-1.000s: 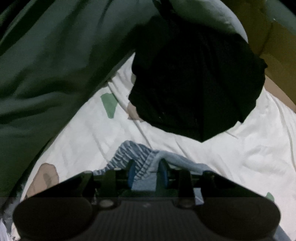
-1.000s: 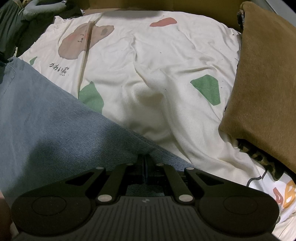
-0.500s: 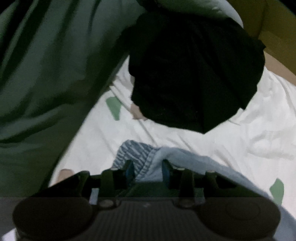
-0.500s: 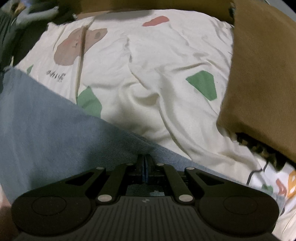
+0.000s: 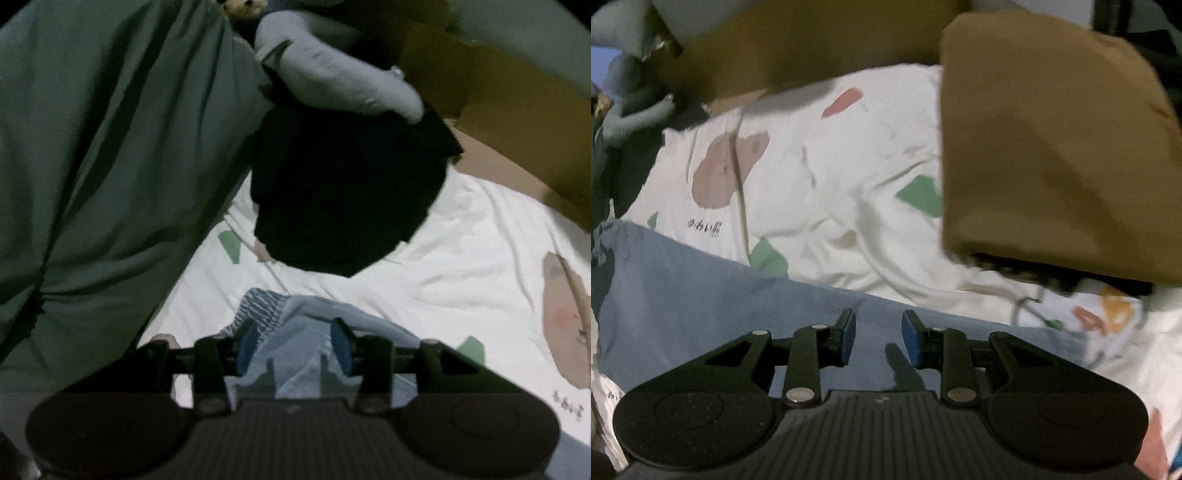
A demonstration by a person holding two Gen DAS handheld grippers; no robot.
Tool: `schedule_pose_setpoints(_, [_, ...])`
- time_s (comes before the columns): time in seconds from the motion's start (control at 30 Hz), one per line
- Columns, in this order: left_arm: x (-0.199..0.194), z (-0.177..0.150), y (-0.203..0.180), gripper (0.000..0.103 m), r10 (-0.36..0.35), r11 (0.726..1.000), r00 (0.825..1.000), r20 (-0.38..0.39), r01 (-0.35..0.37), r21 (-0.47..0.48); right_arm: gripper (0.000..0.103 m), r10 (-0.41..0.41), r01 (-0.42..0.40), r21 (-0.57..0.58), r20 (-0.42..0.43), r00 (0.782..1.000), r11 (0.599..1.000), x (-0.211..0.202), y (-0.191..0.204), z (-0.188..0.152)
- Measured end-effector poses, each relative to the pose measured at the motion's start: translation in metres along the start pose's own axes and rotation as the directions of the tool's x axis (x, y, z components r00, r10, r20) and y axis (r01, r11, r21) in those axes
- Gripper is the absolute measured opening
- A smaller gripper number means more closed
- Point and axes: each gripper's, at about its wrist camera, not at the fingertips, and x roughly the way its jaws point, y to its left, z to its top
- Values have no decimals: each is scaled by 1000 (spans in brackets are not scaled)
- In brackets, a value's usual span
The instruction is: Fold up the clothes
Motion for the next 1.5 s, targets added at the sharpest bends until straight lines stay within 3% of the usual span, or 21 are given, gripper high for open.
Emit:
schedule_pose_setpoints(0.43, [-79, -18, -11, 56, -73, 997, 995, 72, 73, 4, 35, -62, 39, 160, 145, 987, 986, -106, -65, -28])
schedule_pose_setpoints(0.7, [-113, -42, -22, 58, -117, 992, 990, 77, 113, 54, 39, -125, 37, 363, 222, 967, 931, -137, -99, -76])
schedule_pose_setpoints(0.87, [-114, -56, -32, 58, -118, 991, 991, 60, 114, 68, 41, -151, 21, 484, 231, 961, 875, -134, -108, -125])
schedule_pose_setpoints(1.03, [-109, -66, -43, 58, -120, 991, 992, 32, 118, 65, 42, -156, 23, 566, 187, 970, 824, -117, -111, -168])
schedule_pose_setpoints(1.33, [-91, -87, -69, 58, -129, 989, 992, -6, 129, 76, 47, -141, 16, 668, 134, 981, 744, -88, -110, -206])
schedule_pose_setpoints(1.5, [-77, -101, -86, 59, -115, 984, 993, -35, 119, 132, 48, -160, 39, 736, 94, 983, 675, -66, -104, -224])
